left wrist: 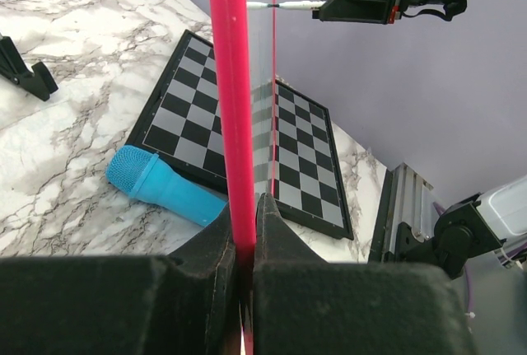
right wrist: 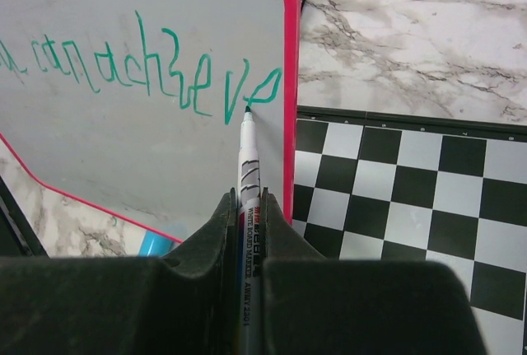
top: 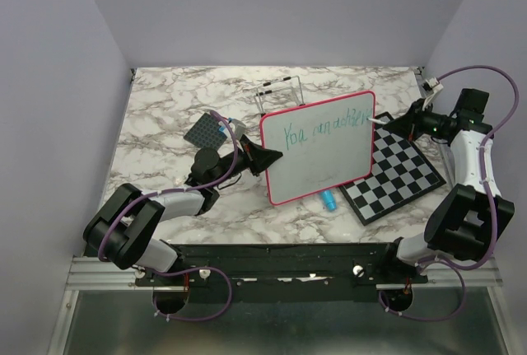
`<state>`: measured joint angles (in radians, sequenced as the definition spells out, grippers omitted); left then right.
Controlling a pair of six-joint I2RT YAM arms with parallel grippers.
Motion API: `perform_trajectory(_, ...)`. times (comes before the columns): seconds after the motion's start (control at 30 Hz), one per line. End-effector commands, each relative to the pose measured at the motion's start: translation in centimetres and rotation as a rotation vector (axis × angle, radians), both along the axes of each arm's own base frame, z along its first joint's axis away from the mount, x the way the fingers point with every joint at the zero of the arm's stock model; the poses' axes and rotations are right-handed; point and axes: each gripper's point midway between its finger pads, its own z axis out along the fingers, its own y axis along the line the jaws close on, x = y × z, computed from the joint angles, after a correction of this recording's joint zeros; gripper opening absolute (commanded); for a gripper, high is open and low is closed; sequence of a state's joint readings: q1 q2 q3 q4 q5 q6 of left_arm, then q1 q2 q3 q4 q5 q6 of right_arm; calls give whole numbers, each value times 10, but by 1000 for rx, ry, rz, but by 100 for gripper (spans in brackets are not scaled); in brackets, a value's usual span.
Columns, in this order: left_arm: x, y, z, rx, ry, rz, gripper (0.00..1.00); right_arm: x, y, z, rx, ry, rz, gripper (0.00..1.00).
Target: Write a sentence on the whiteboard
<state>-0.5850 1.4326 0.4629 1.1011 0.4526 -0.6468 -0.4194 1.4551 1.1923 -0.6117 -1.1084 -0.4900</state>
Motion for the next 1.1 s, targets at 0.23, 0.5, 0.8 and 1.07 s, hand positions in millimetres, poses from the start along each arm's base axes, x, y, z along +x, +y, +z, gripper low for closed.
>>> perform_trajectory(0.23, -1, 1, -31, 130, -14, -9, 0, 0, -15, -6, -65, 18, -78, 1)
perform_trajectory(0.5, -1, 1, -34, 134, -7, -7, 0, -1, -10, 19, -47, -38, -57, 1)
perform_trajectory(0.8, 1, 0, -34, 128, -5, -5, 0, -55, 35, 68, 14, -190, 129, 1)
perform_trajectory(1.07, 1, 0, -28, 121, -17, -6, 0, -77, 69, 65, 38, -207, 284, 0)
